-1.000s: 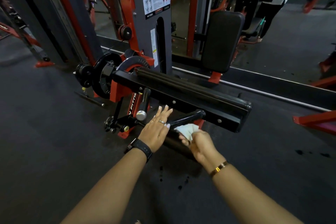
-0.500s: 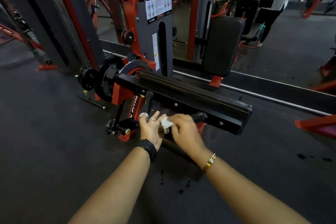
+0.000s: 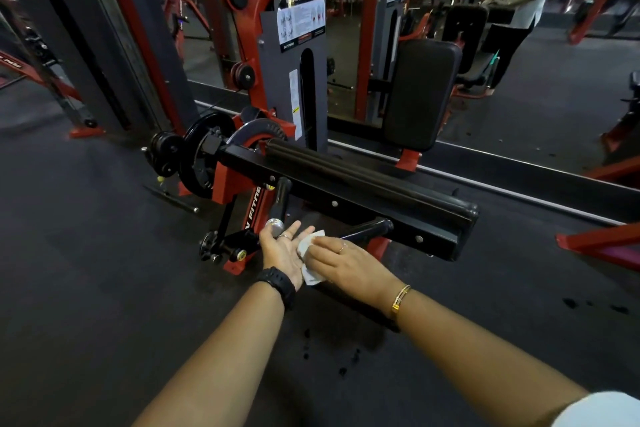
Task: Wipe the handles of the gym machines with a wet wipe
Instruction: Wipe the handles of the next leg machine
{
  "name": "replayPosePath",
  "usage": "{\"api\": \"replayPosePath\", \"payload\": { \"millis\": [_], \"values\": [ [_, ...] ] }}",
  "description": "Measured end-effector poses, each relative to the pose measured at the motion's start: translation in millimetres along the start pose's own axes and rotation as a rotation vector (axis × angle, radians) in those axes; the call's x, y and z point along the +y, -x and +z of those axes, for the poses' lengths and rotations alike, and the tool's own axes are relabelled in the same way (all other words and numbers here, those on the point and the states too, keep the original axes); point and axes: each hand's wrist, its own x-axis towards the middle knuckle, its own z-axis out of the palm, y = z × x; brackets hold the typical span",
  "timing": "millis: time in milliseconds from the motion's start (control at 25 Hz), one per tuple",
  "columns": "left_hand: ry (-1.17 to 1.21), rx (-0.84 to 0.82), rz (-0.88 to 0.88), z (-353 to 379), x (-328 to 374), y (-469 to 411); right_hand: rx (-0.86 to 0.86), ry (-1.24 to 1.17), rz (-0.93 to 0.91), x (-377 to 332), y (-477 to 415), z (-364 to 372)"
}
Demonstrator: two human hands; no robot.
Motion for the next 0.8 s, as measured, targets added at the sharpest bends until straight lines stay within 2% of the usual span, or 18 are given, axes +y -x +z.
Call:
{"api": "replayPosePath", "payload": {
  "millis": [120,200,360,440,520,600,680,760,800],
  "values": [
    [-0.060,0.023,0.063,4,-5,-3,0.122,-0.092,0.315,4,7,-4],
    [-0.114,0.026,0.091,6,-10,-4,0.136,-0.092,0.475,0,7,-3],
    [-0.153,0.017,0.095,16,-14,1,-0.020,-0.036,0.411,-17,4,5],
    [-0.241,0.024,0.172,23,-19,5,-0.032,-0.003,0.415,-13,10,2],
    [-0.608,0.045,0.364,24,-23,8,-0.014,0.032,0.477,5,23,0],
    [-1.235,0.050,0.615,14,-28,5,-0.041,0.012,0.589,33,36,-1],
    [-1.722,0.028,0.746,8,-30,5,-0.131,-0.062,0.776,59,39,-5],
    [-2.010,0.081,0.808,8,-32,8,-0.235,-0.076,0.873,67,29,-4],
    [-2.116,0.123,0.840,8,-33,9,-0.258,-0.076,0.836,65,19,-2]
  ]
}}
